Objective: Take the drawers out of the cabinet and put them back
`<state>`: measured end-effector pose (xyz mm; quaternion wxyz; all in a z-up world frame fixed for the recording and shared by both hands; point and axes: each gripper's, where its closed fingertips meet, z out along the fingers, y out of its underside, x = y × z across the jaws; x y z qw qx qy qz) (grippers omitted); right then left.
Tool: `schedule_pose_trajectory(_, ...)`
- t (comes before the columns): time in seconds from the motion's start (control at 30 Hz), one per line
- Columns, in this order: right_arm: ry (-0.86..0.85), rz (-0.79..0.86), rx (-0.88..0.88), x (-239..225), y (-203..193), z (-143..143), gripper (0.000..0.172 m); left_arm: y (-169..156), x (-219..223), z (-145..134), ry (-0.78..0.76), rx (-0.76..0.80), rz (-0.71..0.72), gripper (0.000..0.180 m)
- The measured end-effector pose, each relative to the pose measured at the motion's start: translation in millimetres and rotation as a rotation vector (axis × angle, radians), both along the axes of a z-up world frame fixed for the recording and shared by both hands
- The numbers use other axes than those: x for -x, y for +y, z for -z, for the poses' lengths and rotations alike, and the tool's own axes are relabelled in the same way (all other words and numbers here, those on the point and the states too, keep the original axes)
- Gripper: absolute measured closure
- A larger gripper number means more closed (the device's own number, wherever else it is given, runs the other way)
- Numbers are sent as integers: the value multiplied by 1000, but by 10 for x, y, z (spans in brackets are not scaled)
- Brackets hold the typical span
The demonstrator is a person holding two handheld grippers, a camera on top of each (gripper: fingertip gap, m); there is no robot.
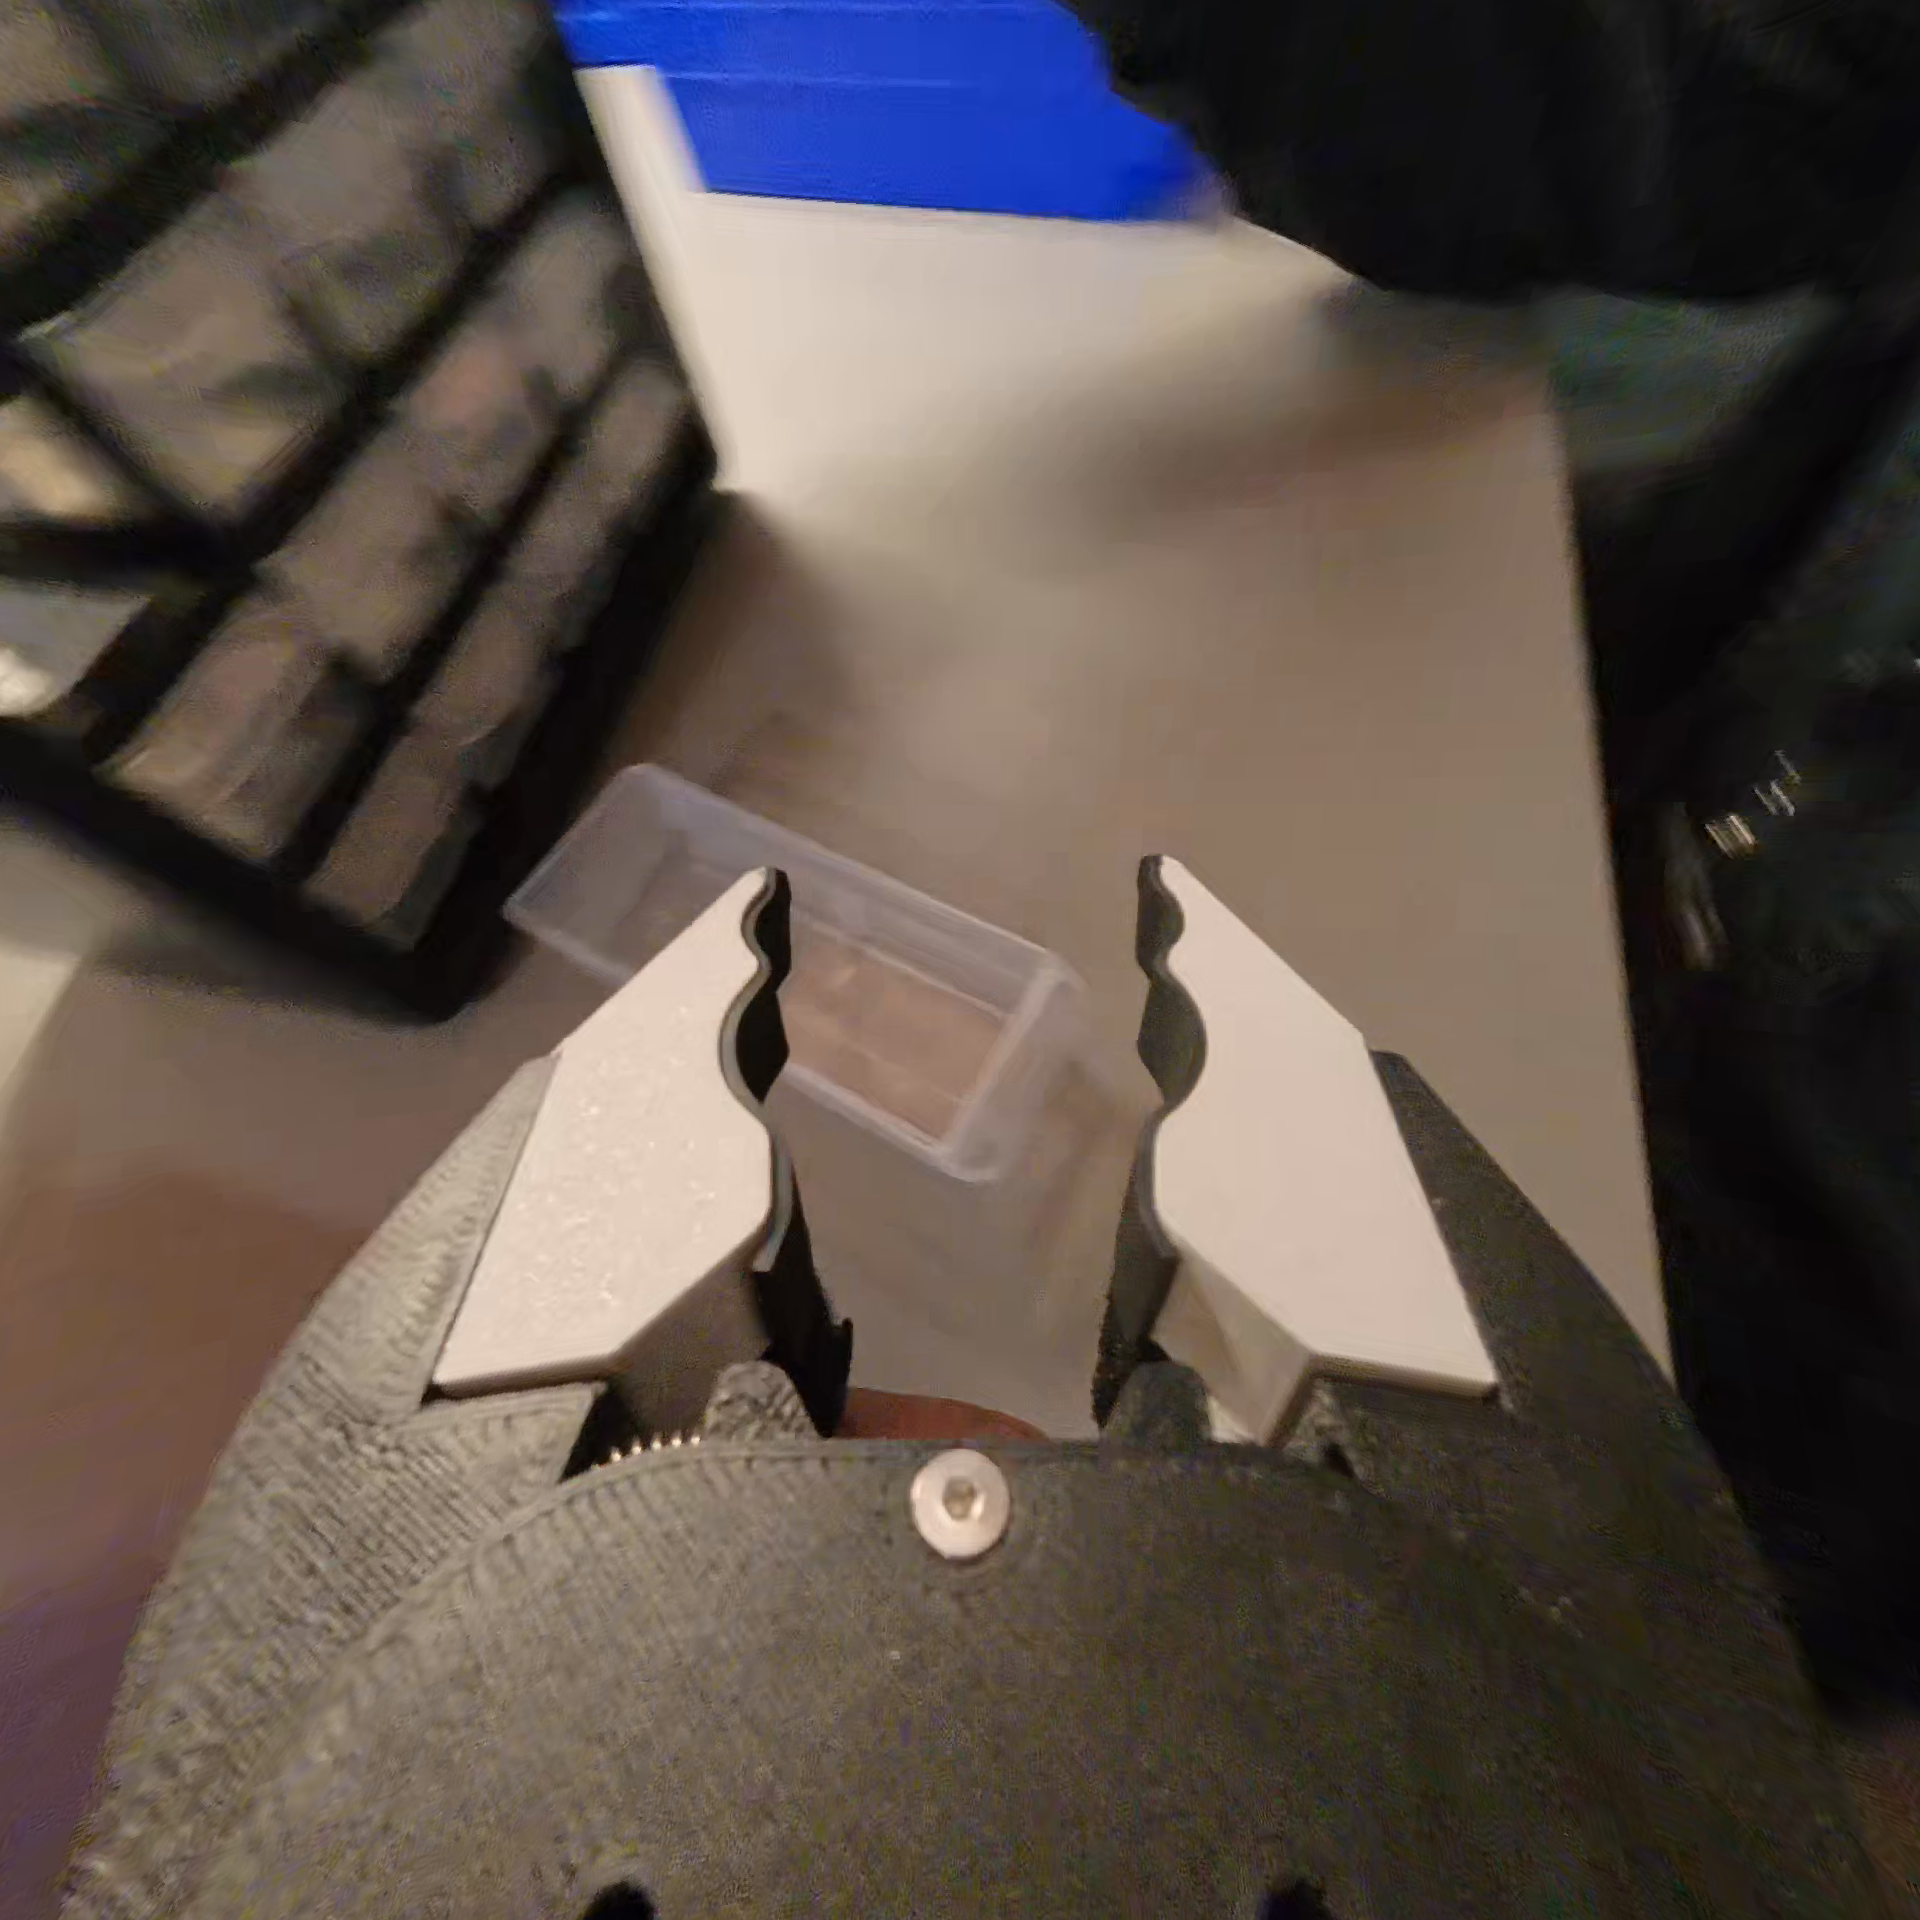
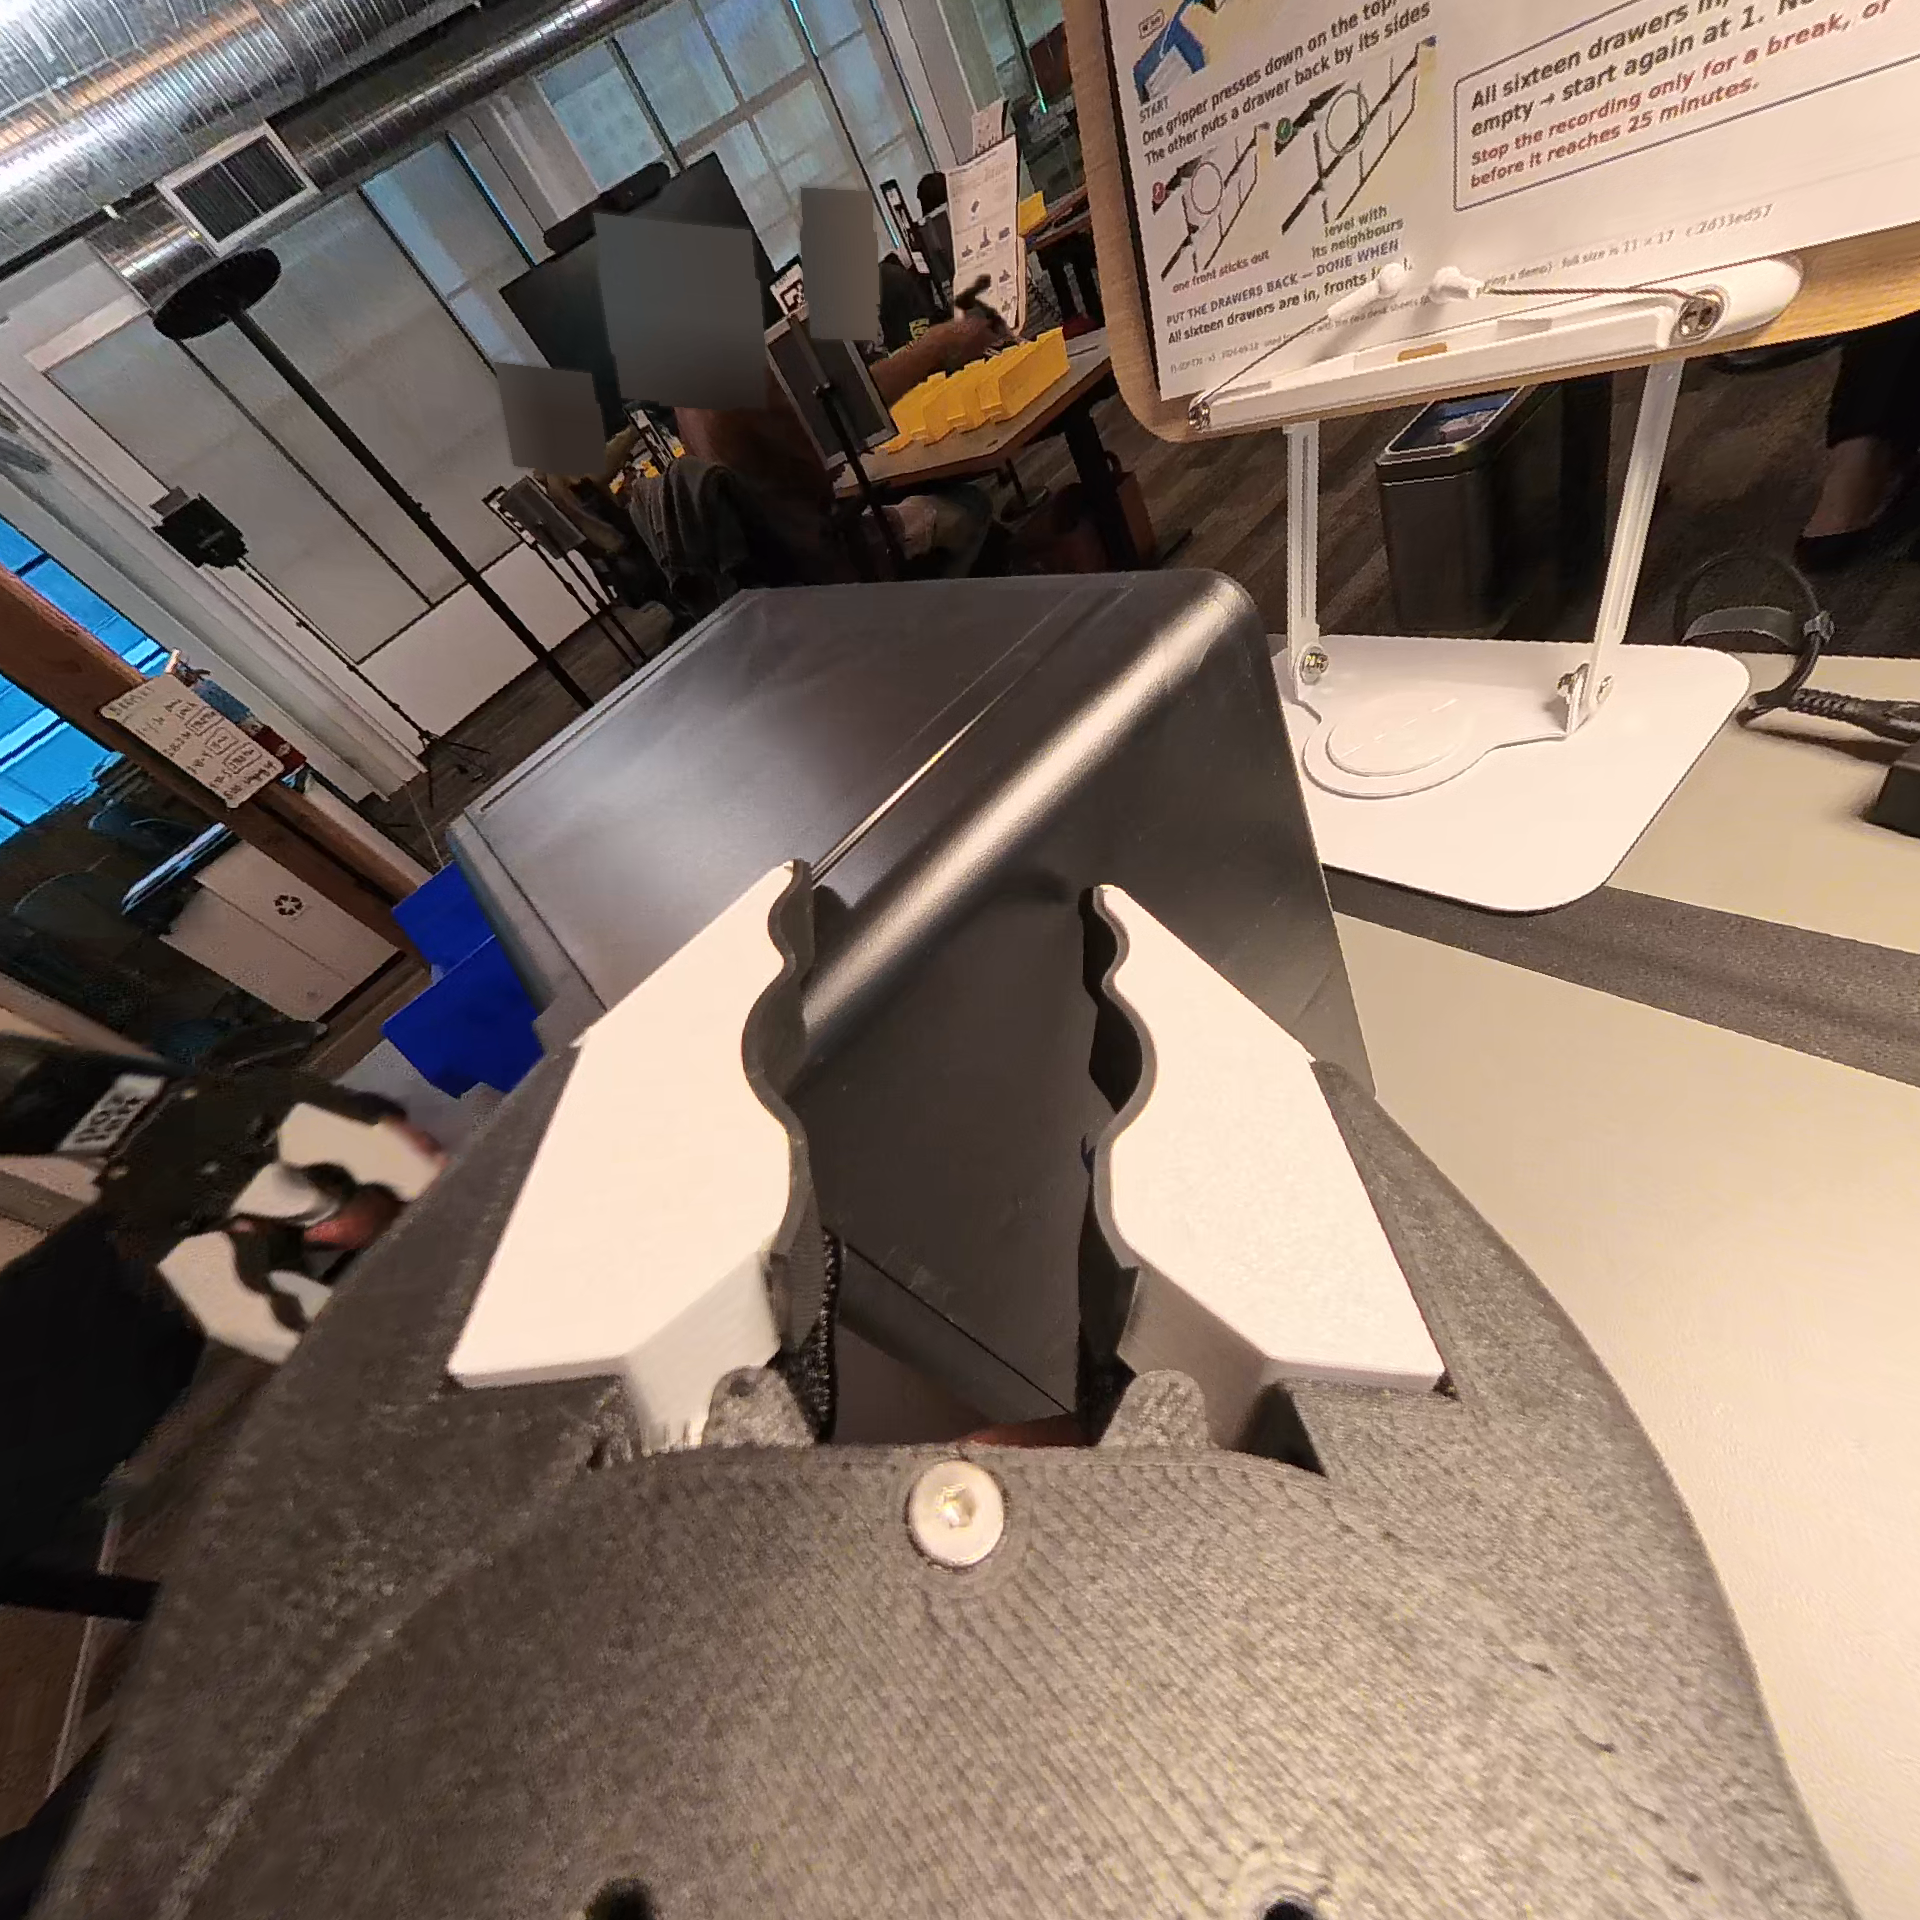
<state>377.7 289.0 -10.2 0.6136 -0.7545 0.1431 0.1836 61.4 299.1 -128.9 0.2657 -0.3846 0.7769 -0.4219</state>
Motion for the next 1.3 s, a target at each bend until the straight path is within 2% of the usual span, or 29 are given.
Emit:
schedule_pose_trajectory(0.07, 0, 0, -1, 0, 1, 1, 117, -173, 213, 87, 37, -76, 139, 114)
schedule_pose_trajectory(0.2, 3, -1, -3, 1, 2, 2, 117, -122, 286, 419, 132, -250, 175, 122)
schedule_pose_trajectory(0.27, 5, 1, -4, 1, 2, 2, 117, -40, 273, 608, 169, -345, 175, 135)
schedule_pose_trajectory(0.33, 2, 3, -3, 2, -1, 2, 117, 76, 230, 758, 186, -453, 159, 159)
schedule_pose_trajectory(0.37, 1, 4, -2, 1, -2, 2, 117, 110, 211, 785, 182, -490, 161, 162)
schedule_pose_trajectory(0.47, -6, 5, 1, 2, -4, 0, 117, 38, 196, 639, 158, -423, 196, 165)
schedule_pose_trajectory(0.63, -1, 0, 0, 3, -1, 0, 117, -14, 76, 3, 54, -251, 207, 167)
schedule_pose_trajectory(0.73, -2, 0, 0, 3, -1, 0, 118, 2, -28, -313, 29, -236, 211, 167)
schedule_pose_trajectory(0.83, -5, 1, 2, 3, -4, -1, 118, 23, -143, -508, 27, -268, 211, 167)
schedule_pose_trajectory(1.07, -7, -1, 3, 6, -6, -3, 118, 79, -240, -465, 160, -332, 205, 167)
schedule_pose_trajectory(1.3, -7, -4, 3, 6, -4, -5, 118, 148, -259, -417, 198, -412, 182, 167)
